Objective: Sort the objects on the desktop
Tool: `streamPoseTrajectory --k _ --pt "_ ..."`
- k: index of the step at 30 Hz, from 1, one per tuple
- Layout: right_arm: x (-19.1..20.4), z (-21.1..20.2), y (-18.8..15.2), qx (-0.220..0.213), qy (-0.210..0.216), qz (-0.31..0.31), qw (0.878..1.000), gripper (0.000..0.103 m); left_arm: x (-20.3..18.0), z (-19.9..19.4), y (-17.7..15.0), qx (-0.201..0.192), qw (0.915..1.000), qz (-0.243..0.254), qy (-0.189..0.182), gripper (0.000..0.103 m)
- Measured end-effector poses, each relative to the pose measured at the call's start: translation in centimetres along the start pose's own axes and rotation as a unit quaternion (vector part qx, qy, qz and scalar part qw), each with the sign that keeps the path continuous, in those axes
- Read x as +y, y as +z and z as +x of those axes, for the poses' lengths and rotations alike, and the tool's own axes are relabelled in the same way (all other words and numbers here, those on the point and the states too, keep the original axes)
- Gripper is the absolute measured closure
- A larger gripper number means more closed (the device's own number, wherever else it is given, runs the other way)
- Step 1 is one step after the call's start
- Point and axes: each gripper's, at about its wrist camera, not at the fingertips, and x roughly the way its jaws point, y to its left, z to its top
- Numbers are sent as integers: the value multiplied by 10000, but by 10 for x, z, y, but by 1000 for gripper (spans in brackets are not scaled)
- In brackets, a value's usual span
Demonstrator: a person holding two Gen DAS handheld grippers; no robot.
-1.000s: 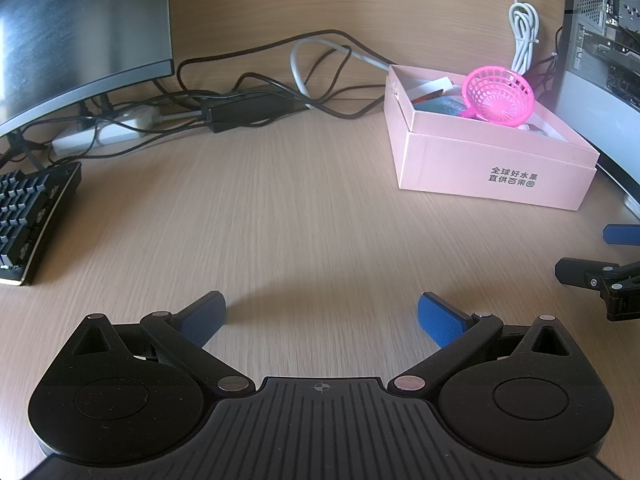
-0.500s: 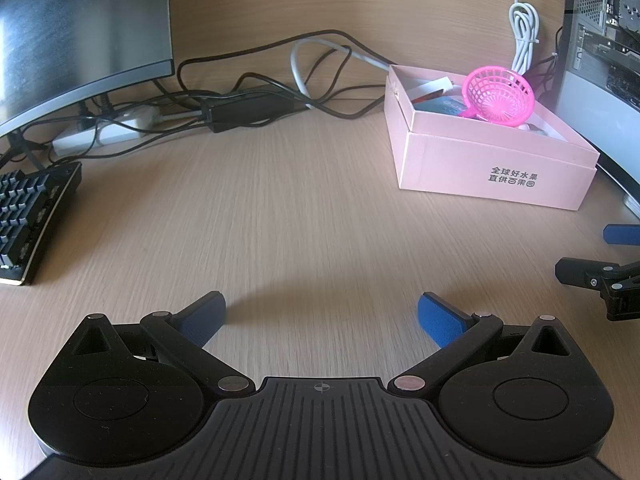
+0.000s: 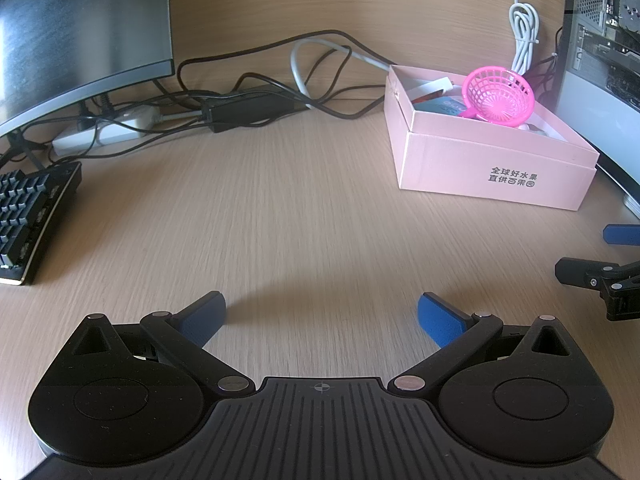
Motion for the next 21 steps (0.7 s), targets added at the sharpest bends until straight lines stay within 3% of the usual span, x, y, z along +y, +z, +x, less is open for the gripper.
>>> streamPoseTrajectory --k 21 --pt "0 0 0 0 0 0 10000 0 0 -1 0 34 10000 39 -46 0"
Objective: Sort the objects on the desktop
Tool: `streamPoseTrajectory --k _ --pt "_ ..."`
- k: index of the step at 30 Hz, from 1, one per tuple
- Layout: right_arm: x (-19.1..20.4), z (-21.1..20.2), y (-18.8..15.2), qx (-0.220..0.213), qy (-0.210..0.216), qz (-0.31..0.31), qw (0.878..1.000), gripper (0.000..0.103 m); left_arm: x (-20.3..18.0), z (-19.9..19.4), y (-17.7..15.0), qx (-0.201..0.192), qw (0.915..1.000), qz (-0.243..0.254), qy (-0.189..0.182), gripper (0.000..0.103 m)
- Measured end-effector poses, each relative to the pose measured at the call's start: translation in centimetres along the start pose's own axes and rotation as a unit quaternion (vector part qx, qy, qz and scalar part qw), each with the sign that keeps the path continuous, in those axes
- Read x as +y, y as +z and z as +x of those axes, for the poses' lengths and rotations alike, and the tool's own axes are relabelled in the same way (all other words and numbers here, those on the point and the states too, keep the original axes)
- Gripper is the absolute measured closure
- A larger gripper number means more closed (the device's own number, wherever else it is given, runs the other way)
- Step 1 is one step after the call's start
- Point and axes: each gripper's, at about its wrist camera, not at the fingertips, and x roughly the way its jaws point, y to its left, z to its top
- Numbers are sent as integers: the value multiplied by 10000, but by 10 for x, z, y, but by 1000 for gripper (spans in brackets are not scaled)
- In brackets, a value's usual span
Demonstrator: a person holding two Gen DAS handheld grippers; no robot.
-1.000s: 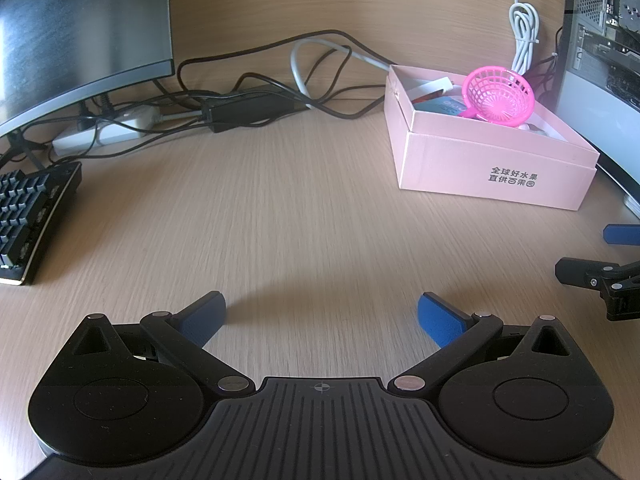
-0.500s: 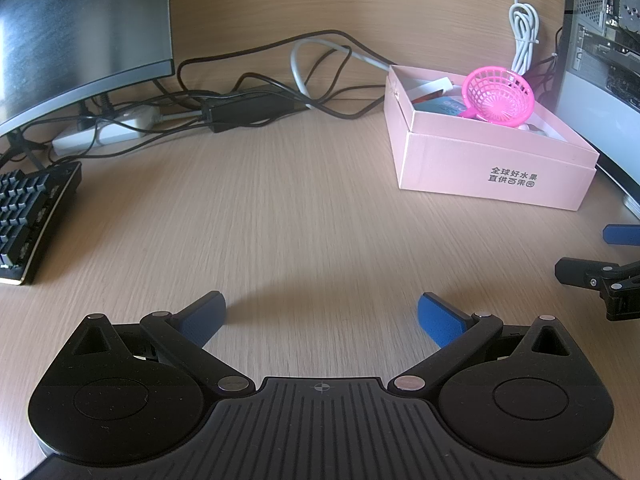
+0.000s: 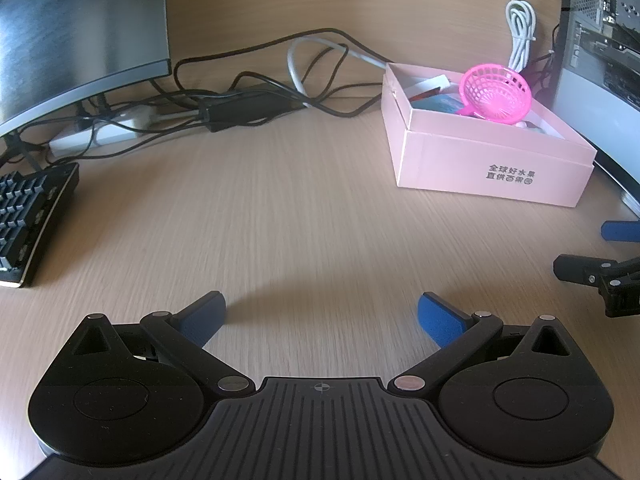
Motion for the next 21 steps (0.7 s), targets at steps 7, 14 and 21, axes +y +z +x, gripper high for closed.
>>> streamPoseTrajectory --k 7,14,21 --pt "0 0 0 -1 0 -1 10000 0 0 -1 -1 26 10000 1 -18 0" --pt "0 0 0 -1 0 -1 10000 0 0 -1 -1 24 10000 -4 -17 0" --pt "0 0 0 -1 1 -1 10000 0 -1 -1 0 19 10000 -26 25 0"
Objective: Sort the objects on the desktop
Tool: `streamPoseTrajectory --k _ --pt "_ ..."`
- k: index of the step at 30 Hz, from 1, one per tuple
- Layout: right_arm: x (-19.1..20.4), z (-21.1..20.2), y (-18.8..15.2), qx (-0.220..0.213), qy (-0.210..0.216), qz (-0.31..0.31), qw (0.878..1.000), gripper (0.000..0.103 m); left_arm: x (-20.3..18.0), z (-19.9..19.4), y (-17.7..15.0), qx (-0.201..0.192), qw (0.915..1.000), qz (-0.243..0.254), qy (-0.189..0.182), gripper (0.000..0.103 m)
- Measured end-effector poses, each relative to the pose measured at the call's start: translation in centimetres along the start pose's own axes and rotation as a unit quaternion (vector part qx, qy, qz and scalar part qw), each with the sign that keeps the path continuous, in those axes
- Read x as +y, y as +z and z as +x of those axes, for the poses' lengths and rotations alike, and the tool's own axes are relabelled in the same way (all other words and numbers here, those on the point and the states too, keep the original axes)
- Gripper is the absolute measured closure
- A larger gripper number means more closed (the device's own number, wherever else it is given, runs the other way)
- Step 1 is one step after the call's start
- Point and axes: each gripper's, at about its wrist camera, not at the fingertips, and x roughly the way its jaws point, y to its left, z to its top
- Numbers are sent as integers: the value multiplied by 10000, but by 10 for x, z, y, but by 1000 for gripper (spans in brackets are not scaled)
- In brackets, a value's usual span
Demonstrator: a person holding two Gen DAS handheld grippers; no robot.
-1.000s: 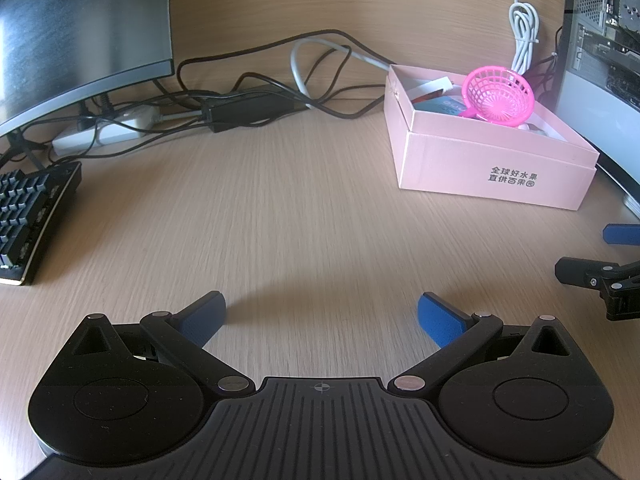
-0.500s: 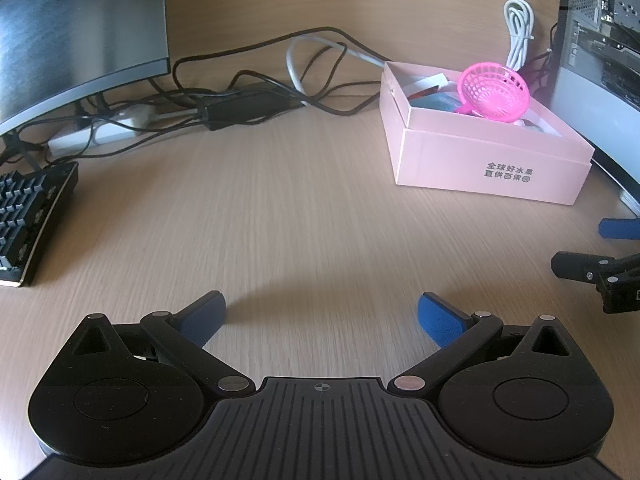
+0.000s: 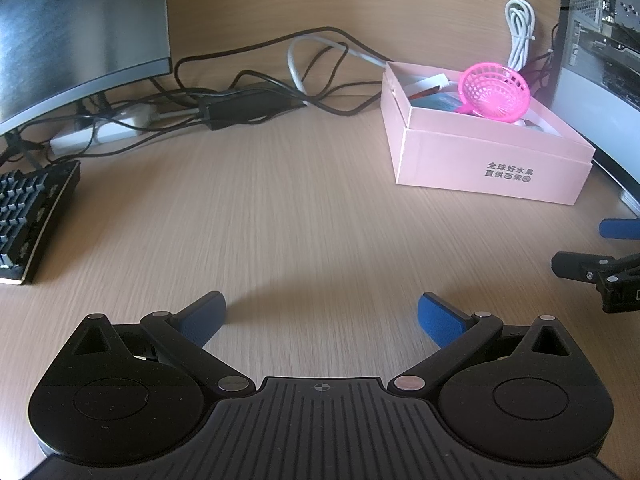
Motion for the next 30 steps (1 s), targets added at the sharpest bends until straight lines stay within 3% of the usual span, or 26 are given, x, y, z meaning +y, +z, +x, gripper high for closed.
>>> streamPoseTrajectory --k 30 --pt "0 0 0 -1 2 -1 10000 0 2 6 6 -39 10000 -45 40 0"
